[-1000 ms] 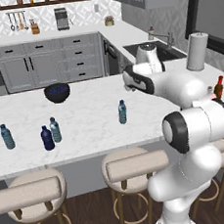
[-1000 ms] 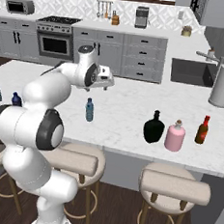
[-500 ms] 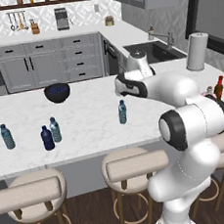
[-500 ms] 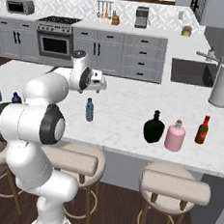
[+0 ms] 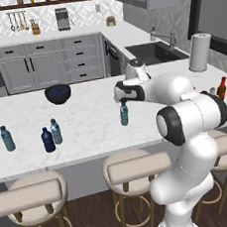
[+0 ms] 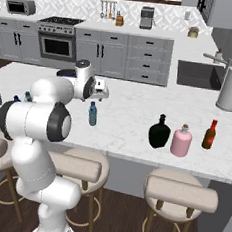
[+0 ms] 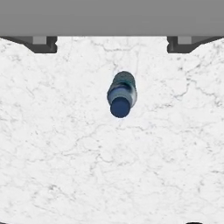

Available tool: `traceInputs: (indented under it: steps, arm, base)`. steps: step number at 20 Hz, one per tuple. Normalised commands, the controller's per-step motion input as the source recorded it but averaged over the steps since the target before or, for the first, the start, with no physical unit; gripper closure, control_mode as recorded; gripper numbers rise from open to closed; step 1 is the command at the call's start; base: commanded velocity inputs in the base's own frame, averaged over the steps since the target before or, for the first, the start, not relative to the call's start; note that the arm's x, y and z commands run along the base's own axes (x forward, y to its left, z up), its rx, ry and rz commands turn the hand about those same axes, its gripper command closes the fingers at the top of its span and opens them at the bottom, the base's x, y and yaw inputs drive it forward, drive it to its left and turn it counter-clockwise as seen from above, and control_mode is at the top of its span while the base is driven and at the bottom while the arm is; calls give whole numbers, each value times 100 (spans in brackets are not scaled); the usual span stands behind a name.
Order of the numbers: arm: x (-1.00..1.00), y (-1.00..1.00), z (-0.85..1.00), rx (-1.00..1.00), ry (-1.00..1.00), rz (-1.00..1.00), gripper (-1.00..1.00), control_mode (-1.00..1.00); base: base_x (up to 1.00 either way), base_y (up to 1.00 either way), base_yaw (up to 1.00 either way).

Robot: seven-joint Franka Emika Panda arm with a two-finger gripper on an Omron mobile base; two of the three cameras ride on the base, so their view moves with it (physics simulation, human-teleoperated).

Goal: Move the plastic bottles in the middle to the plastics group, and the glass bottles in the middle to the glass group.

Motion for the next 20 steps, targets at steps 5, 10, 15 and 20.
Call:
traceInputs:
  steps: [5, 10, 15, 20]
  arm:
    - [0, 17, -44, 4, 0, 0, -100, -100]
    - [9, 10, -27, 1, 0, 0, -100, -100]
    - [29, 0, -14, 0, 0, 0, -100, -100]
    - [24, 0, -1, 0, 0, 0, -100, -100]
  base:
    - [0, 0, 0]
    - [0, 0, 0]
    - [0, 0, 0]
    - [0, 0, 0]
